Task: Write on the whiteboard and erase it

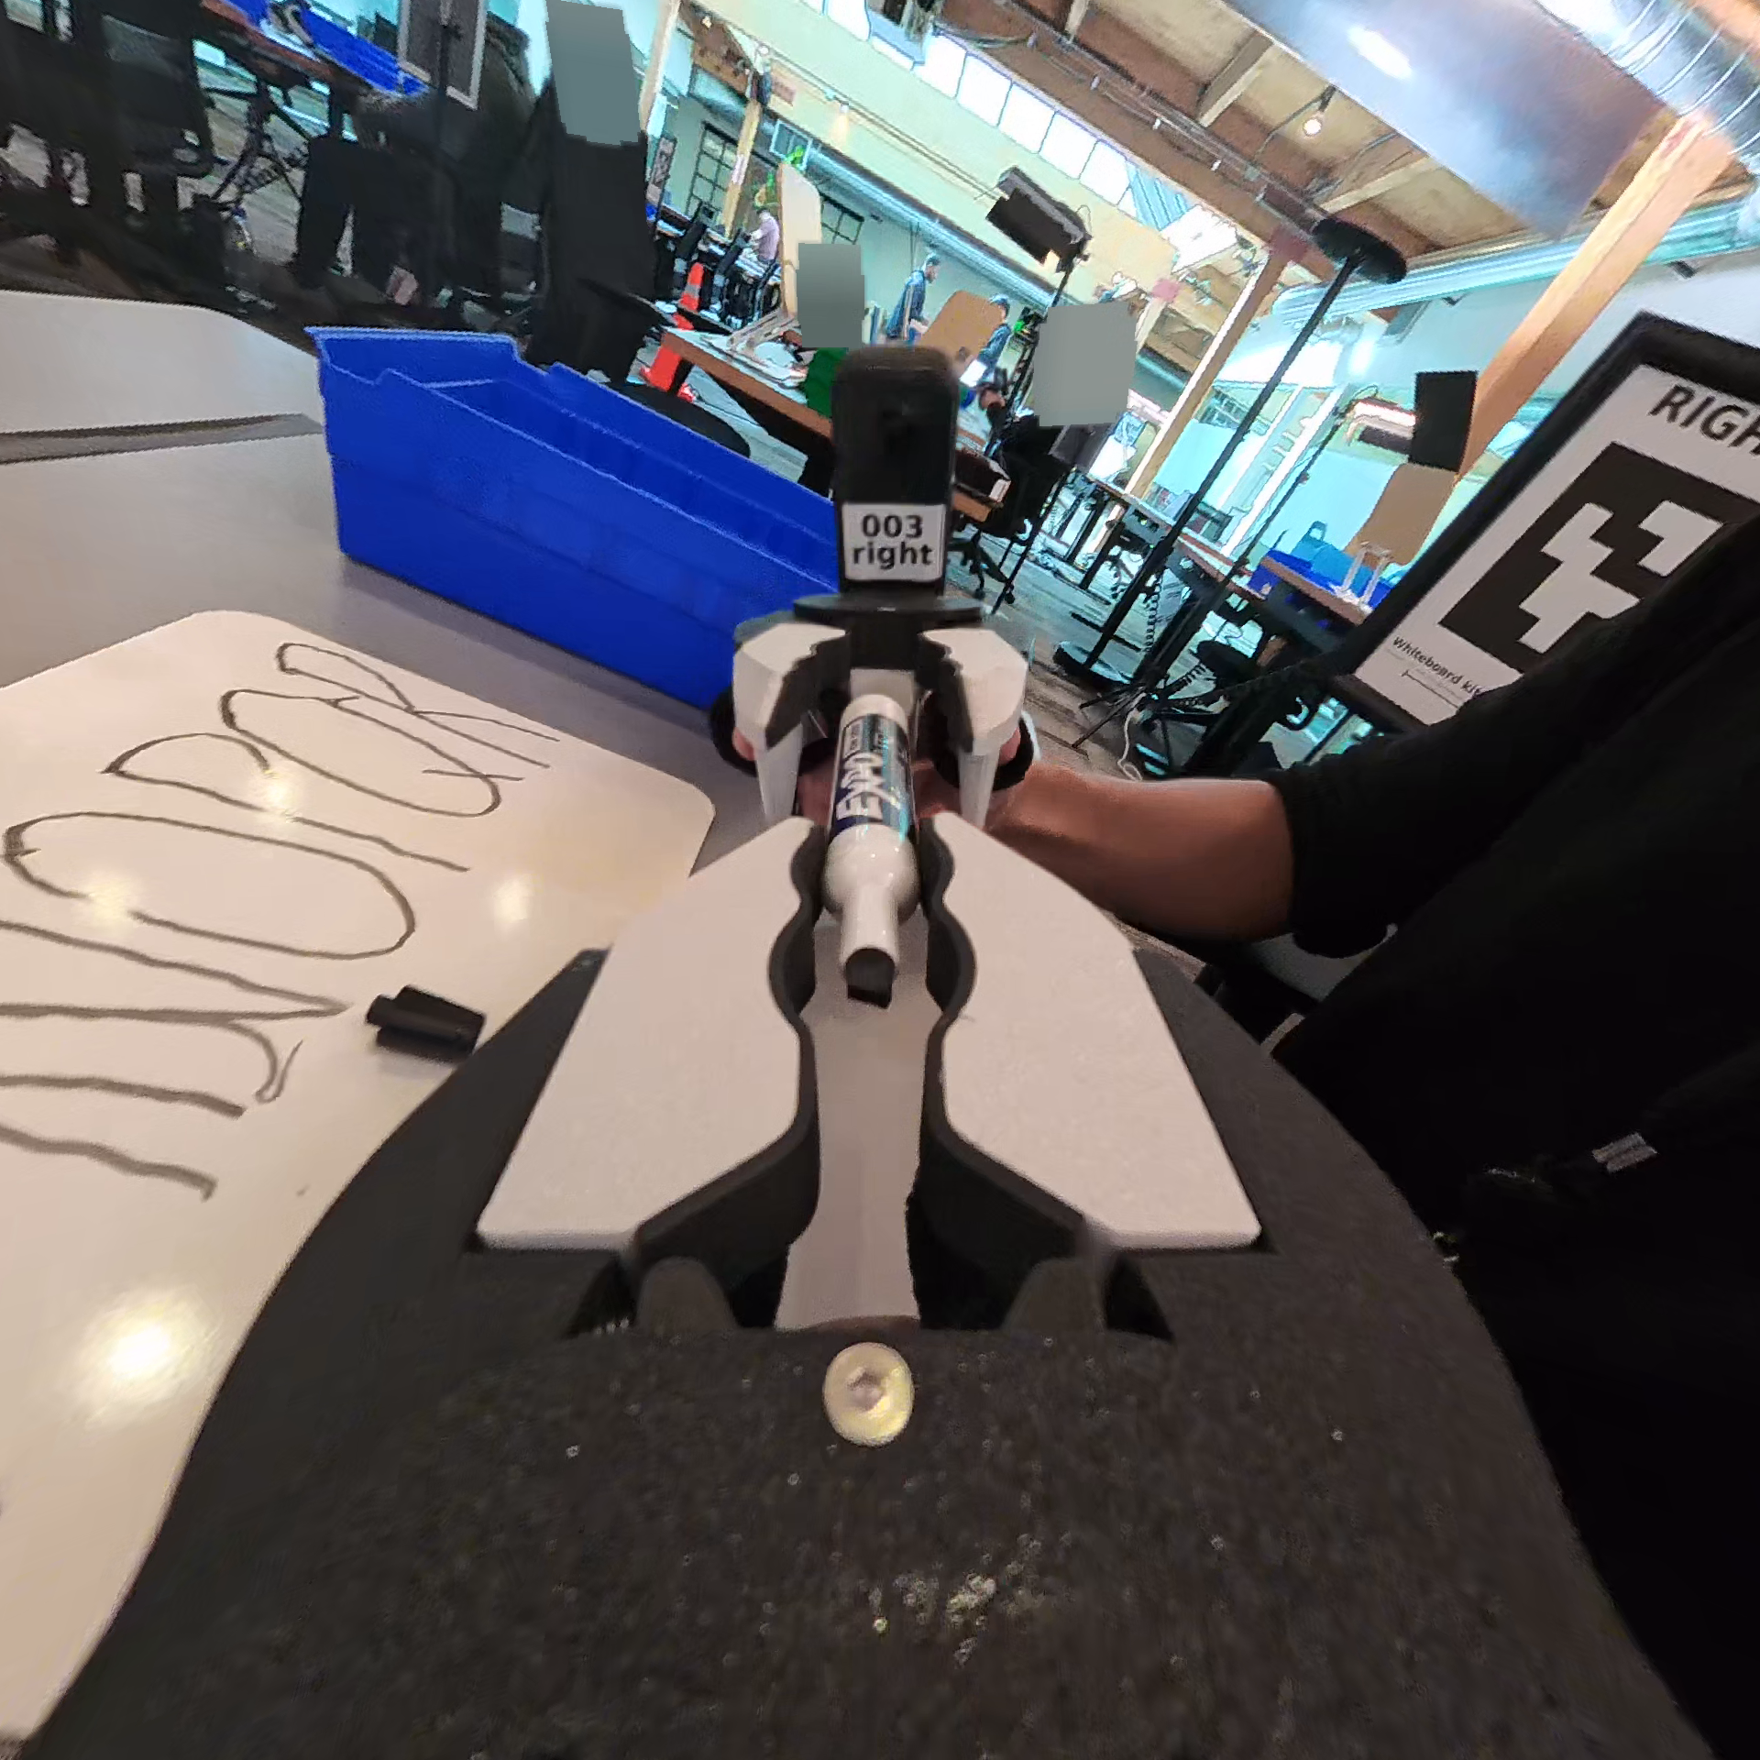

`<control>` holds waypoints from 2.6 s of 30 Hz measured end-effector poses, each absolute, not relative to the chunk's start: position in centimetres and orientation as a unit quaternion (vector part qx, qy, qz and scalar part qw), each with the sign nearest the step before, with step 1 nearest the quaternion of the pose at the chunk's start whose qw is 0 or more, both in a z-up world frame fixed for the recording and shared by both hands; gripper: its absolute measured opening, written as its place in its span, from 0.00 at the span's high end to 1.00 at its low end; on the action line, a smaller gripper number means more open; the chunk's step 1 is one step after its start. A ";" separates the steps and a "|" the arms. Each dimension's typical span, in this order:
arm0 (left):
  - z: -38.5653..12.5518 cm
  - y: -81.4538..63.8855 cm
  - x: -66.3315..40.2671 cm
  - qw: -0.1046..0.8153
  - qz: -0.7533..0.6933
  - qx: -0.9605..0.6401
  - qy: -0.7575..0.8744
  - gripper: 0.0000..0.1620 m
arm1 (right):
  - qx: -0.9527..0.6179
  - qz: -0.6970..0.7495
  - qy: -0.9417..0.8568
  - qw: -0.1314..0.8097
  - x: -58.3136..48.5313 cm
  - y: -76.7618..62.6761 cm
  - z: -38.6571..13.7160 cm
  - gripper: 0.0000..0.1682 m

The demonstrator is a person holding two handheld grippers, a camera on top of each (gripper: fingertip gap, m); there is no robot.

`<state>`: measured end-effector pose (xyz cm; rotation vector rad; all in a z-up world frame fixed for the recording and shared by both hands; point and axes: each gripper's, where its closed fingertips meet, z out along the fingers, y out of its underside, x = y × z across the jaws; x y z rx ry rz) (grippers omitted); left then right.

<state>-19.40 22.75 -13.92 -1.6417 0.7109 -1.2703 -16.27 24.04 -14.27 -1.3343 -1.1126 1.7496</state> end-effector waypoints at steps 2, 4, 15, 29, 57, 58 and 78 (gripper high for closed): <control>-13.8 23.1 -18.6 0.462 -0.514 -0.663 0.288 0.89 | -0.502 0.684 -0.415 0.329 -16.4 23.7 -14.0 0.76; -13.5 23.2 -17.8 0.459 -0.524 -0.657 0.288 0.89 | -0.496 0.683 -0.415 0.340 -16.4 23.5 -13.8 0.82; -13.7 23.6 -15.5 0.453 -0.536 -0.650 0.291 0.89 | -0.502 0.676 -0.405 0.355 -15.1 23.7 -13.7 0.83; -13.7 23.5 -15.2 0.453 -0.544 -0.646 0.287 0.89 | -0.497 0.687 -0.404 0.344 -15.9 23.1 -14.1 0.88; -14.8 24.0 -18.5 0.454 -0.418 -0.712 0.335 0.60 | -0.567 0.604 -0.390 0.401 -12.0 26.9 -13.8 0.88; -15.2 24.5 -19.1 0.452 -0.399 -0.724 0.335 0.60 | -0.570 0.597 -0.382 0.415 -11.1 27.4 -13.4 0.88; -27.8 31.8 -19.9 0.265 -0.201 -0.802 0.496 0.81 | -0.620 0.538 -0.340 0.460 -7.4 28.2 -15.7 0.88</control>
